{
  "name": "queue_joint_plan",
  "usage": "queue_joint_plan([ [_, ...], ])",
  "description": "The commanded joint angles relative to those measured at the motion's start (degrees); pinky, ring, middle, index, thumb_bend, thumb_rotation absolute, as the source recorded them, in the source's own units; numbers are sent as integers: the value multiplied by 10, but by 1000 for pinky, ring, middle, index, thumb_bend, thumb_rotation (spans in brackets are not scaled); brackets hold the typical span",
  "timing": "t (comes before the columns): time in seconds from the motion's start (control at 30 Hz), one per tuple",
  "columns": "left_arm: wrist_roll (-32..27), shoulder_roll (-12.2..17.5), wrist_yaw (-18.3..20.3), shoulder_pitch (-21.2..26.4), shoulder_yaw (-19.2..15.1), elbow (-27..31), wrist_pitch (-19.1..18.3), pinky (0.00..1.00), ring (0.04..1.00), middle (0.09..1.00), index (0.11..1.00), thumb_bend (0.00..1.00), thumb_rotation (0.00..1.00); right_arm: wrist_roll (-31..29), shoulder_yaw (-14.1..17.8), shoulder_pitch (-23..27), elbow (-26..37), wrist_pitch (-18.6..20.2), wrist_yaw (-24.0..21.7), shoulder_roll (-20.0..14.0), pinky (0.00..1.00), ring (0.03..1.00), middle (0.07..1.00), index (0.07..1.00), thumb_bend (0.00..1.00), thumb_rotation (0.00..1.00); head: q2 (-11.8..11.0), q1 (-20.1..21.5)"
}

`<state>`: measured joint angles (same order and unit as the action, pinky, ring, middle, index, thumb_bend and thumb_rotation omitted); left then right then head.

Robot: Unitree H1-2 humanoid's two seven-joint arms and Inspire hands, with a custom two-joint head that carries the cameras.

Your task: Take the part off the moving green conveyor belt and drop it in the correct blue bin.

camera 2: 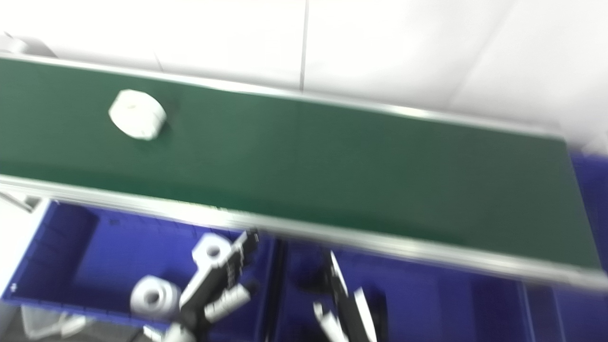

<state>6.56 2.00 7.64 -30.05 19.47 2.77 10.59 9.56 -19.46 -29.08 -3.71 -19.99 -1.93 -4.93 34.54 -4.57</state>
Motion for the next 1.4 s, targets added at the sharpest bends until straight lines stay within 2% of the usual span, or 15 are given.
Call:
queue_joint_plan([
  [0.0, -6, -4, -1, 3, 1, 3, 25, 938, 975, 982, 1000, 668, 713, -5, 1, 1, 5, -41, -6, 0, 1000, 966, 1000, 1000, 915, 980, -6, -7],
  [0.17, -4, -7, -4, 5, -1, -8, 29, 921, 961, 971, 992, 680, 698, -6, 2, 0, 14, -46, -5, -1, 1000, 969, 1000, 1000, 918, 997, -22, -17],
  [0.27, -9, -6, -2, 7, -3, -22, 45, 910, 953, 963, 989, 677, 681, -5, 4, -5, 21, -46, -2, 3, 1000, 967, 1000, 1000, 941, 1000, -33, -13],
  [0.57, -4, -4, 0, 2, -4, -13, 36, 901, 941, 952, 980, 690, 681, -9, -1, -8, 30, -54, -7, 2, 1000, 960, 1000, 1000, 932, 1000, -32, -11],
  [0.7, -23, -8, 6, 1, 3, -13, 77, 916, 939, 948, 982, 648, 648, -4, -1, -8, 30, -55, -8, -2, 1000, 962, 1000, 1000, 934, 1000, -27, -25],
  [0.77, -33, -11, 10, -2, 10, -7, 100, 908, 924, 924, 968, 666, 630, -4, 0, -7, 30, -53, -8, -4, 1000, 960, 1000, 1000, 941, 1000, -28, -32],
  [0.83, -27, -9, 11, -4, 18, 9, 117, 853, 887, 883, 938, 724, 624, -3, 1, -5, 29, -53, -8, -4, 1000, 958, 1000, 1000, 953, 1000, -28, -36],
  [0.87, -11, 0, 13, -1, 23, 22, 134, 782, 848, 856, 902, 736, 612, -3, 1, -5, 29, -52, -8, -5, 1000, 961, 1000, 1000, 962, 1000, -28, -37],
  [0.97, 26, 27, 17, 13, 37, 73, 161, 719, 813, 833, 858, 733, 589, -4, -1, -1, 24, -57, -10, -6, 1000, 965, 1000, 1000, 966, 1000, -28, -33],
  [1.0, 30, 34, 15, 19, 42, 90, 162, 679, 778, 804, 816, 739, 548, -4, -2, 2, 21, -61, -11, -8, 1000, 976, 1000, 1000, 941, 1000, -28, -33],
  [1.17, 26, 29, 2, 54, 43, 166, 163, 527, 629, 672, 671, 845, 404, -5, -7, 11, 10, -69, -14, -13, 1000, 1000, 1000, 1000, 898, 1000, -27, -26],
  [1.2, 14, 29, 4, 69, 37, 182, 151, 525, 627, 670, 669, 847, 402, -9, -8, 13, 8, -69, -15, -13, 1000, 1000, 1000, 1000, 898, 1000, -27, -26],
  [1.3, 0, 27, 6, 112, 15, 213, 122, 494, 591, 632, 641, 940, 332, -18, -9, 18, 2, -69, -16, -12, 1000, 1000, 1000, 1000, 896, 989, -28, -27],
  [1.37, 24, 22, -4, 146, -12, 224, 115, 494, 591, 626, 642, 986, 324, -20, -8, 20, -1, -68, -16, -11, 1000, 1000, 1000, 1000, 908, 987, -29, -29],
])
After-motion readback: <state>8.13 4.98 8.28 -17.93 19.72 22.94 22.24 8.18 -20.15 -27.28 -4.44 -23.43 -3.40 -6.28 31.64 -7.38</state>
